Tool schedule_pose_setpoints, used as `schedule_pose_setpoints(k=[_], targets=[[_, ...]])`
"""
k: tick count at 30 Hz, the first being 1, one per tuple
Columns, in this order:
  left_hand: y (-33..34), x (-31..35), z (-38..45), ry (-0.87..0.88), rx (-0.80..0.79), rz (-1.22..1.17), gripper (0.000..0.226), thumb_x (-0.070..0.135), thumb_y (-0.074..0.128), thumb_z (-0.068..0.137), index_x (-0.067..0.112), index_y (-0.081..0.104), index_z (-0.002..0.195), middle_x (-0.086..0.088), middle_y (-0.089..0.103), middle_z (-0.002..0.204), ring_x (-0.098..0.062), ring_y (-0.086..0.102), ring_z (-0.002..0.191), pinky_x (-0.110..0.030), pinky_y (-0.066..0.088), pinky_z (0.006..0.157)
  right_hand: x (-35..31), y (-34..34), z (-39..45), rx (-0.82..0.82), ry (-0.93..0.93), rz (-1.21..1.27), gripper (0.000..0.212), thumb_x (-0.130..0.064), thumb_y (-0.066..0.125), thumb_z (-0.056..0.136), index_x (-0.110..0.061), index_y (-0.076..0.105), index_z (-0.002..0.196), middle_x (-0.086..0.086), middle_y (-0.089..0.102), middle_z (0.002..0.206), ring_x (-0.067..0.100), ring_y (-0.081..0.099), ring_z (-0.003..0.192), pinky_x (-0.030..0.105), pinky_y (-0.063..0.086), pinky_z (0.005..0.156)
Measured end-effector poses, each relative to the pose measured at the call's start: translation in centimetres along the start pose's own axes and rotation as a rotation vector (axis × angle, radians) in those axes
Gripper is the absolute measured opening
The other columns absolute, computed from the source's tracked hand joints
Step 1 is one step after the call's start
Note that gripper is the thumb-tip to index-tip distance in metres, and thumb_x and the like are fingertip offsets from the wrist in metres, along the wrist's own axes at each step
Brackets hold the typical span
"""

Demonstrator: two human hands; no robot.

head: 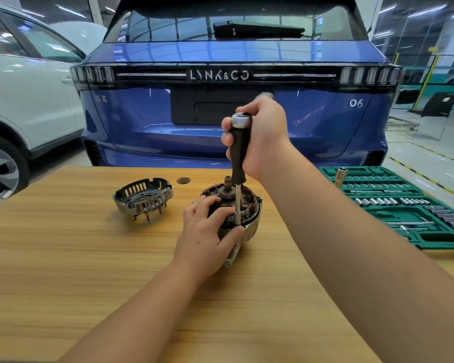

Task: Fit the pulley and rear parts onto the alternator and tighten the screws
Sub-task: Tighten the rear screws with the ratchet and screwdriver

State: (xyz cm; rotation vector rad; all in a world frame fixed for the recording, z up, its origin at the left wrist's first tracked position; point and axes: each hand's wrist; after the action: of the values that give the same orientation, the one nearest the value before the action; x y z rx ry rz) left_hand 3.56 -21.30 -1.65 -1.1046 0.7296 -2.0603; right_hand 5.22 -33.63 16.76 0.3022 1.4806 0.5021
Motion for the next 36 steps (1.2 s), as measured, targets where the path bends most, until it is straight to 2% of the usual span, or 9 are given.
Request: schedule_pose_setpoints(k=[6,9,12,15,18,26,29,31,36], targets=[[0.1,-0.1,0.1,-0.001,-0.001,0.017,0.047,0.065,0.049,0.09,0.045,0.053,0.132,0.018,0.025,0.149,-0.012,0.012,0.14,-0.039,0.042,0.091,2.5,-2.4,-0.2,-0.018,-0.401,0.287,0.017,-0.006,0.052,0.093,-0.02,0.045,0.089,0.009,0.072,0.103,0.032,0.073,0.089,0.039,0.055,0.074],[0.1,-0.1,0.1,-0.003,-0.002,0.01,0.045,0.065,0.05,0.09,0.046,0.053,0.131,0.019,0.025,0.149,-0.012,0.013,0.14,-0.04,0.043,0.091,3.0,-2.7,-0.4,0.049,-0.742,-0.096,0.019,-0.006,0.055,0.093,-0.023,0.048,0.089,0.009,0.066,0.115,0.038,0.069,0.105,0.054,0.058,0.087],[0.0,-0.1,0.1,0.002,-0.006,-0.005,0.045,0.062,0.053,0.091,0.043,0.055,0.132,0.017,0.028,0.15,-0.012,0.012,0.141,-0.041,0.04,0.096,3.9,-3.0,-0.7,0.041,-1.008,-0.594,0.022,-0.007,0.051,0.1,-0.024,0.055,0.113,-0.004,0.06,0.116,0.025,0.067,0.099,0.056,0.055,0.085],[-0.1,-0.1,0.0,0.018,-0.004,0.001,0.045,0.062,0.052,0.091,0.04,0.057,0.13,0.016,0.026,0.153,-0.01,0.01,0.142,-0.038,0.034,0.098,3.6,-3.4,-0.8,-0.133,-0.875,-0.65,0.027,-0.017,0.046,0.097,-0.021,0.056,0.121,-0.005,0.062,0.103,0.022,0.059,0.082,0.046,0.057,0.072],[-0.1,-0.1,-0.2,0.039,0.0,0.006,0.041,0.061,0.051,0.091,0.04,0.057,0.126,0.015,0.022,0.158,-0.013,0.008,0.146,-0.04,0.03,0.103,2.9,-2.9,-0.8,-0.29,-0.6,-0.526,0.027,-0.03,0.054,0.085,-0.017,0.056,0.109,0.001,0.067,0.083,0.02,0.055,0.078,0.027,0.053,0.062],[-1.1,-0.1,0.2,0.008,-0.069,0.013,0.042,0.066,0.052,0.088,0.046,0.056,0.124,0.019,0.027,0.153,-0.01,0.015,0.138,-0.044,0.041,0.1,4.2,-3.3,-1.1,-0.553,-0.51,-0.198,0.024,-0.031,0.049,0.094,-0.034,0.069,0.105,0.0,0.061,0.089,0.022,0.057,0.077,0.035,0.051,0.075],[-1.4,-0.1,0.3,-0.004,-0.095,0.012,0.054,0.077,0.042,0.079,0.05,0.052,0.125,0.019,0.03,0.151,-0.01,0.015,0.138,-0.044,0.039,0.104,4.3,-3.4,-1.6,-0.436,-0.634,-0.3,0.013,-0.039,0.058,0.094,-0.036,0.063,0.106,-0.002,0.055,0.083,0.02,0.051,0.072,0.037,0.046,0.069],[-1.4,-0.2,0.4,0.001,-0.111,0.026,0.058,0.08,0.038,0.076,0.054,0.044,0.128,0.021,0.026,0.153,-0.006,0.012,0.137,-0.044,0.035,0.104,4.3,-3.1,-1.9,-0.27,-0.673,-0.357,0.025,-0.04,0.064,0.088,-0.029,0.057,0.11,-0.003,0.054,0.075,0.016,0.05,0.066,0.029,0.047,0.062],[-1.5,-0.3,0.5,-0.004,-0.137,0.014,0.058,0.079,0.036,0.076,0.058,0.034,0.131,0.027,0.021,0.15,-0.005,0.01,0.138,-0.043,0.03,0.106,3.6,-2.1,-1.1,0.119,-0.573,-0.338,0.03,-0.026,0.071,0.088,-0.023,0.06,0.116,-0.007,0.061,0.066,0.008,0.051,0.052,0.021,0.044,0.05]])
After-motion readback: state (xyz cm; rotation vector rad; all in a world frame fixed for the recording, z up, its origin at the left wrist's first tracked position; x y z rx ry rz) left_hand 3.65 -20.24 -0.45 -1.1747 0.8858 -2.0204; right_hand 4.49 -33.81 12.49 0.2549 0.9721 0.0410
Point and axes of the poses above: each hand's wrist, its own z-axis towards the middle knuckle, its own y-axis out of the palm, x = y × z
